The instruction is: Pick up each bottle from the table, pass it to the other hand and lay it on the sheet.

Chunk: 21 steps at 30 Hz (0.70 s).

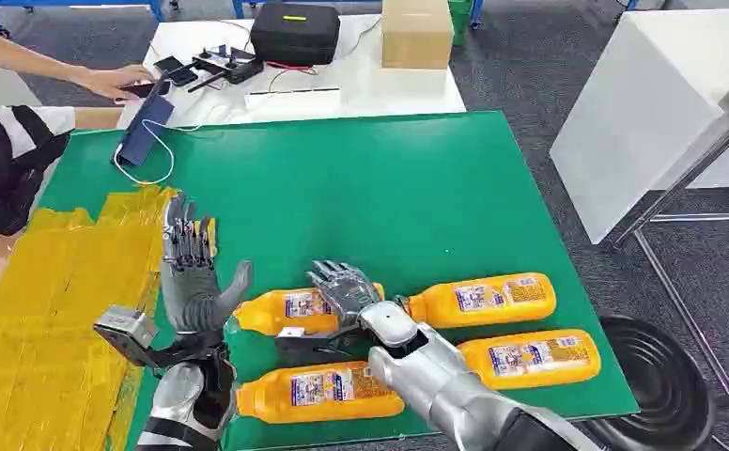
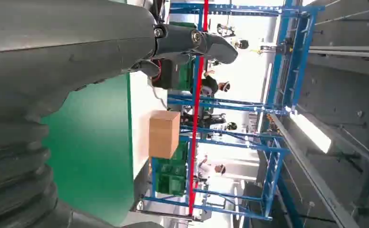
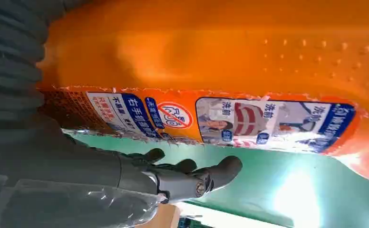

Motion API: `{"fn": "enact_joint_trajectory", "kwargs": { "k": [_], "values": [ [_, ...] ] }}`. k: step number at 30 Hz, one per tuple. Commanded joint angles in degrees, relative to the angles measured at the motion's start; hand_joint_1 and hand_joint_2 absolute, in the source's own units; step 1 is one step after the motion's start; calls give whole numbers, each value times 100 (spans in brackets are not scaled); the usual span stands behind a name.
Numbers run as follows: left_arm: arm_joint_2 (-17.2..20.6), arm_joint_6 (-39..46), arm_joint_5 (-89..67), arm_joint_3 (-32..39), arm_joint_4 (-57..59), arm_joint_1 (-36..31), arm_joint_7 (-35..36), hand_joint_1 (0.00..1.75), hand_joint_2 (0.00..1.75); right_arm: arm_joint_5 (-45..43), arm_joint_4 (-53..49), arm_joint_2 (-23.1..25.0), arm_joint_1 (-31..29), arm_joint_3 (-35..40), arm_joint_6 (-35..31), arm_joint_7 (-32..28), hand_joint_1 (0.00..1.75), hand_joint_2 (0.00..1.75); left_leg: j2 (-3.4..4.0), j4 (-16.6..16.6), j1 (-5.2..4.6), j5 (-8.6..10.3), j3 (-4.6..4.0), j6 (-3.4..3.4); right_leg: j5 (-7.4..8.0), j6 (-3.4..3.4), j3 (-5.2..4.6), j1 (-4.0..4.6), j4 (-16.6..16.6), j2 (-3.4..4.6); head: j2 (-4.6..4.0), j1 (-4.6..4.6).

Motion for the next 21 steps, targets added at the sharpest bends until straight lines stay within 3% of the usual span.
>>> {"fn": "enact_joint_trajectory", "kwargs": {
  "k": [1, 6, 8, 11, 14, 21],
  "values": [
    [-11, -20, 26, -27, 349, -194, 49, 0, 175, 86, 702, -11, -261, 294, 173, 168, 129, 175, -21, 1, 11, -4, 16, -11, -6, -5, 23, 9, -5, -10, 0, 0],
    [-12, -20, 26, -27, 355, -185, 49, 0, 175, 86, 714, -14, -267, 291, 194, 168, 131, 175, -16, -3, 4, 0, 13, -6, -3, -2, 18, 3, -4, -9, 0, -2],
    [-18, -21, 28, -16, 361, -194, 58, 0, 175, 132, 755, -7, -287, 319, 283, 227, 145, 175, -16, -1, 6, -1, 16, -6, -4, -2, 22, 4, -5, -9, 0, 0],
    [-19, -21, 28, -16, 367, -187, 58, 0, 175, 131, 761, -8, -288, 318, 292, 227, 150, 175, -18, 1, 8, -3, 17, -8, -5, -3, 24, 6, -5, -8, 0, 0],
    [-31, -21, 29, 0, 373, -184, 59, 0, 175, 68, 762, 11, -293, 207, 277, 198, 173, 175, -24, -1, 9, -3, 20, -10, -7, -4, 29, 7, -6, -13, 0, 0],
    [-31, -26, 26, -5, 333, -168, 58, 0, 175, -160, 608, -7, -251, -163, -141, 140, 175, 175, -24, 1, 11, -5, 23, -11, -9, -5, 32, 9, -5, -13, 0, 0]
  ]
}}
